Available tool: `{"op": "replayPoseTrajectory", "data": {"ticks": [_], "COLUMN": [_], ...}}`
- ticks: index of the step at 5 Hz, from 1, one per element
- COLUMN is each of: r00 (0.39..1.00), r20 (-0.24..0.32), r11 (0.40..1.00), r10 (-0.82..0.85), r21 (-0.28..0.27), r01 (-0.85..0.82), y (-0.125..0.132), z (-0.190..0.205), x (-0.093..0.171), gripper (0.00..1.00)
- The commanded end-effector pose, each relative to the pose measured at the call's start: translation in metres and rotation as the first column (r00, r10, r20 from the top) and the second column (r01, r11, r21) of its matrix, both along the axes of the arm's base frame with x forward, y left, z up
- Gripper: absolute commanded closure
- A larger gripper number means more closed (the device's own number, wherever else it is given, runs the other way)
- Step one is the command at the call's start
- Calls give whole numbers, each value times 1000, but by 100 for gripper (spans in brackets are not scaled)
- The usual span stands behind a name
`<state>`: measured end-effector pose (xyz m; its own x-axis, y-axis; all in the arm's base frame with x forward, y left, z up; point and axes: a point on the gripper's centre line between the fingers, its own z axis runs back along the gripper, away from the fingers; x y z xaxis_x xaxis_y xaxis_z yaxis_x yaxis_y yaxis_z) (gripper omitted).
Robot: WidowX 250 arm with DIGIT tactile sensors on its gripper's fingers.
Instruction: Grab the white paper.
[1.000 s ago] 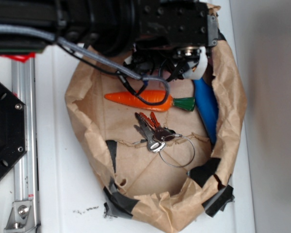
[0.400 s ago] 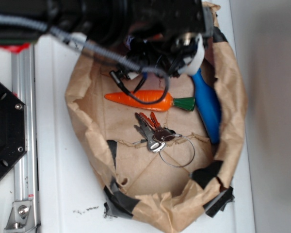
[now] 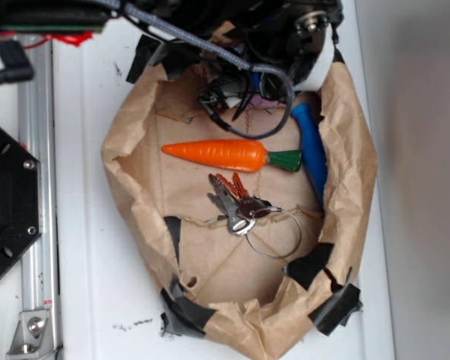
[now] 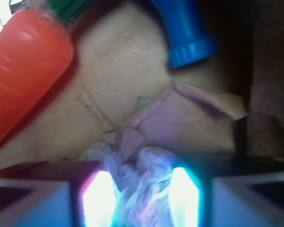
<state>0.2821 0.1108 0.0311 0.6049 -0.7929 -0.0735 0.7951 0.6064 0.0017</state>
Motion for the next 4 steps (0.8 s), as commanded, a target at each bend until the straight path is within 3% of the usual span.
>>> {"op": "replayPoseTrajectory", "data": {"ticks": [1,2,4], "r00": [998,994,970], "r20": [64,106,243], "r11": [997,996,1000], "r10": [18,-17,12], "r21": [67,90,-10], "r01": [-23,7,-10], "y": [-1,-14,-67], "z": [19,36,102], "x": [-5,-6,-6], "gripper": [100,100,100]}}
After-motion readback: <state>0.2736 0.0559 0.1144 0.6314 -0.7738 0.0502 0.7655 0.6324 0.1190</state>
